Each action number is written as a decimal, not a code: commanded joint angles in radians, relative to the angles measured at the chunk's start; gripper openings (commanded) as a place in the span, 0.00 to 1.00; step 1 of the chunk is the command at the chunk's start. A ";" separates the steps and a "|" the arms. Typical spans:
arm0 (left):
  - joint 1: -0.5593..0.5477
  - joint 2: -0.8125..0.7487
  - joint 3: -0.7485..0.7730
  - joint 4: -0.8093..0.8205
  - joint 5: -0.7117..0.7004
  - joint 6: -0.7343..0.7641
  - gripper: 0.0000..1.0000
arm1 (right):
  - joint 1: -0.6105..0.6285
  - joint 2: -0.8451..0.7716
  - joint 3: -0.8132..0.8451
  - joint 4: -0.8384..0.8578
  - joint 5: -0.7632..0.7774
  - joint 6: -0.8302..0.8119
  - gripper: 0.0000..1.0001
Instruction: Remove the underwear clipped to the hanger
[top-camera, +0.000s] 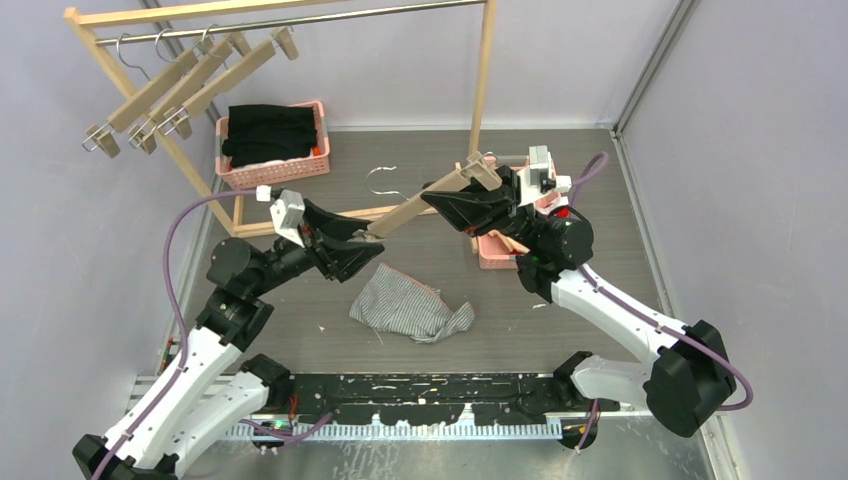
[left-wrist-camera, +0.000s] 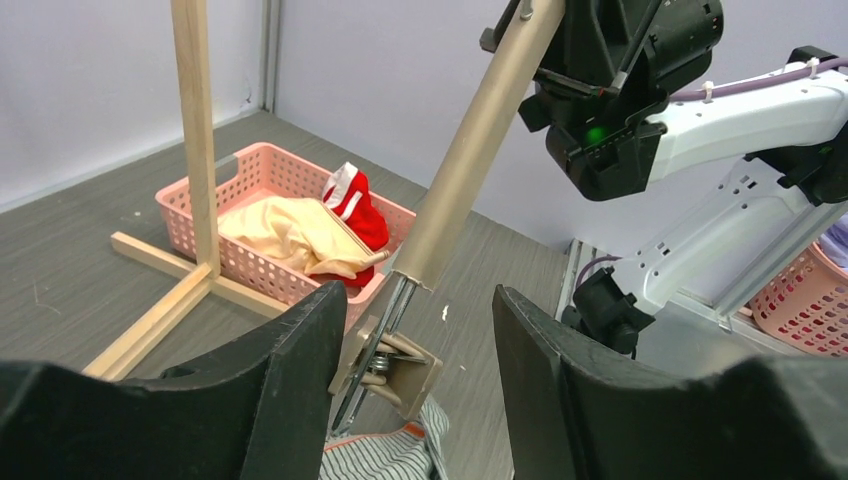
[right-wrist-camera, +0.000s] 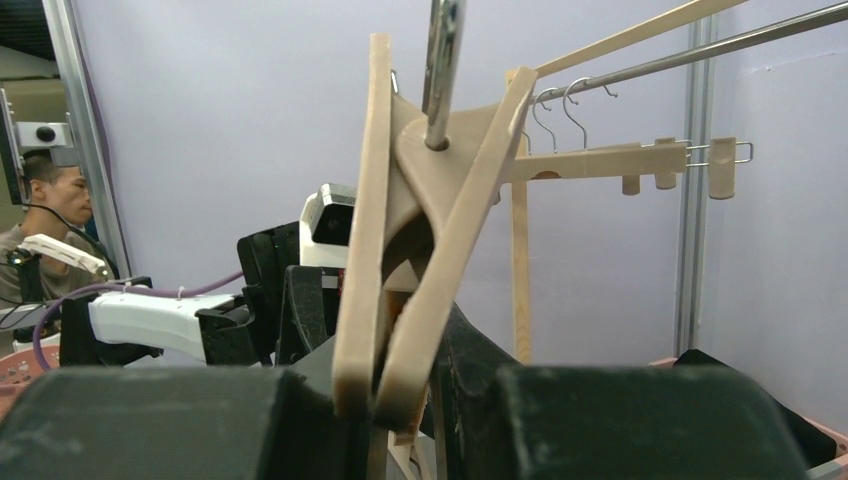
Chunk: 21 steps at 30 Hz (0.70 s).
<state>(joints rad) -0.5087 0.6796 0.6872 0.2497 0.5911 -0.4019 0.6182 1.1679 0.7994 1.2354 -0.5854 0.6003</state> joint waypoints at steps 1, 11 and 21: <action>-0.004 -0.018 0.069 0.081 0.015 0.004 0.57 | -0.002 -0.036 0.006 0.028 0.019 -0.011 0.01; -0.004 0.057 0.120 0.093 0.052 0.011 0.51 | 0.005 -0.037 0.011 0.027 -0.001 0.003 0.01; -0.004 0.127 0.154 0.102 0.108 -0.005 0.46 | 0.015 -0.032 0.014 0.029 0.002 0.005 0.01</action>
<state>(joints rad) -0.5087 0.7994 0.8001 0.2848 0.6617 -0.4026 0.6224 1.1557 0.7986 1.2236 -0.5926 0.6033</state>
